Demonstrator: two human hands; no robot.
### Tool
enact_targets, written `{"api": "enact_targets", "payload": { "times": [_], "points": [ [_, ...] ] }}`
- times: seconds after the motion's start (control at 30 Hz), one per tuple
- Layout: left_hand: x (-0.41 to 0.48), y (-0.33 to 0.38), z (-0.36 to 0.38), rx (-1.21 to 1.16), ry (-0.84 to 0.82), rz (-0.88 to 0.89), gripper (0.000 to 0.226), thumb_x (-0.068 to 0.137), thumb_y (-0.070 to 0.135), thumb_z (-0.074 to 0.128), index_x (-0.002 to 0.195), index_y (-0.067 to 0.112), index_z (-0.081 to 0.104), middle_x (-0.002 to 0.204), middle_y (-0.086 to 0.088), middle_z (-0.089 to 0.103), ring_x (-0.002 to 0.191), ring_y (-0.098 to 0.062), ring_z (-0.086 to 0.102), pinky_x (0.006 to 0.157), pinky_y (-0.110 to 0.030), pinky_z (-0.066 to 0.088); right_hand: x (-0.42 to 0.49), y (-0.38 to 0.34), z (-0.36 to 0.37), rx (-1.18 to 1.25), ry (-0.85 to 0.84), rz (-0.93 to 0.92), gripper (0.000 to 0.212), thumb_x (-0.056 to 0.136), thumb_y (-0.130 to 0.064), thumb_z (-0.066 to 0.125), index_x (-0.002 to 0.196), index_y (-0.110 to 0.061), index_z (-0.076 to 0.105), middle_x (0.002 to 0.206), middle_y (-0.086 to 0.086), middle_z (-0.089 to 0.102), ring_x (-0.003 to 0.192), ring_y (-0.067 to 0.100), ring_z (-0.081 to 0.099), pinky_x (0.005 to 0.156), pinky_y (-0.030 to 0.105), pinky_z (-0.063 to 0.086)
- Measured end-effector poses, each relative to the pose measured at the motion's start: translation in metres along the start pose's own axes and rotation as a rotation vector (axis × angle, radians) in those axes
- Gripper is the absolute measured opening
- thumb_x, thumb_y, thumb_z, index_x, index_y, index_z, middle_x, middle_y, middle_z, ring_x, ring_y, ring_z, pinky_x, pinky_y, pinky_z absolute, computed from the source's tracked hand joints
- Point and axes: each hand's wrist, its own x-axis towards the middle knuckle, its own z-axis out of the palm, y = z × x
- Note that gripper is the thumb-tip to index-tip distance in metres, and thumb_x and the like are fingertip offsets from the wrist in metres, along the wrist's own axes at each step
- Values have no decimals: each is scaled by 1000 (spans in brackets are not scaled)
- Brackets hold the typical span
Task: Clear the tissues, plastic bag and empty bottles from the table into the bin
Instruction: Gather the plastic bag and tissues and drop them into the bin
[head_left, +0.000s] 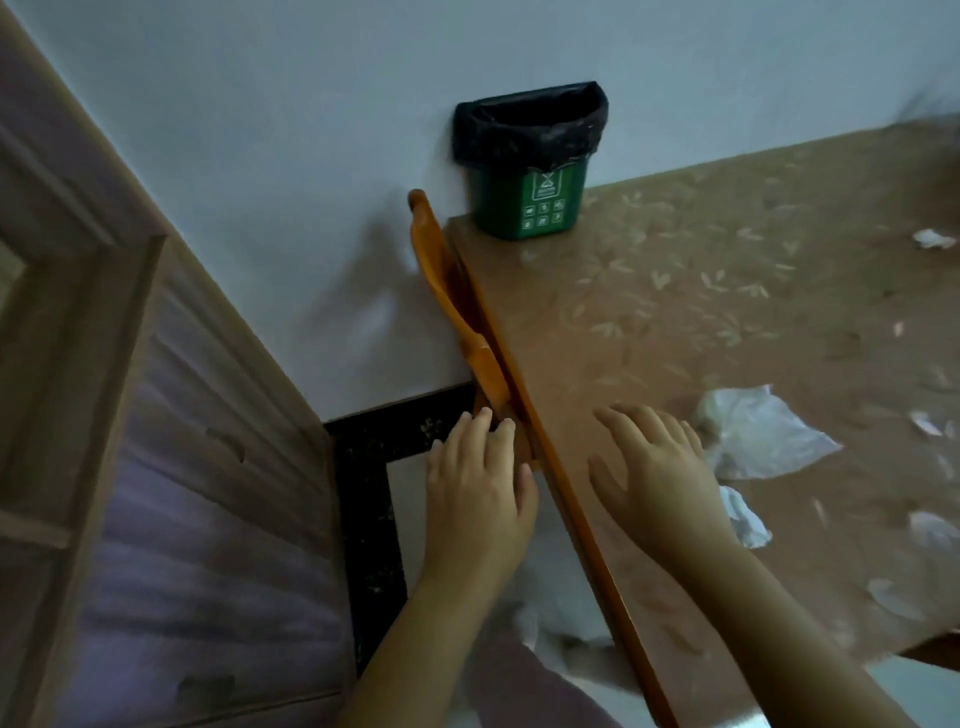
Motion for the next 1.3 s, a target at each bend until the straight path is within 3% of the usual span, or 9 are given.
{"api": "enact_targets", "payload": {
  "times": [0.2,0.4,0.63,0.77,0.9,1.03,1.3],
  "points": [
    [69,18,43,-47,-133,259,45,84,31,37,117,8,57,123,-14,59,118,-31,52,96,-48,38,16,47,21,-9,71,246,48,67,-13,75,112,-6,60,109,14,65,99,35,59,86,51,47],
    [113,48,94,-107,-299,462,46,83,30,36,117,7,57,124,-15,58,119,-32,51,97,-51,38,-2,97,25,-59,184,495,38,69,-10,74,105,-6,63,102,13,67,91,36,61,78,47,47],
    [129,78,143,-312,-512,458,57,83,42,37,127,8,51,136,-12,48,128,-28,39,105,-39,28,-57,125,38,-107,223,781,39,62,-7,80,98,-5,65,95,16,68,86,38,63,75,47,50],
    [141,105,165,-387,-601,477,51,86,26,59,132,8,45,141,-13,42,132,-26,33,107,-37,26,-77,136,54,-133,224,895,40,59,-13,83,95,-4,66,93,15,69,83,37,64,72,44,51],
    [147,122,182,-457,-624,484,56,82,20,66,132,4,43,139,-16,43,131,-29,35,104,-32,25,-83,142,72,-63,241,960,38,60,-13,81,94,-7,66,92,11,68,81,33,63,68,39,50],
    [156,135,197,-529,-663,466,61,82,19,66,136,11,38,140,-9,41,129,-21,36,99,-24,27,-80,153,88,22,262,969,33,65,-15,78,95,-10,66,93,6,67,82,26,62,68,32,48],
    [168,155,213,-657,-630,490,37,85,15,63,121,12,55,110,8,54,104,-9,50,85,-17,39,-76,159,105,105,308,994,28,67,-14,78,93,-14,67,89,1,64,82,19,54,65,27,45]
  ]
}}
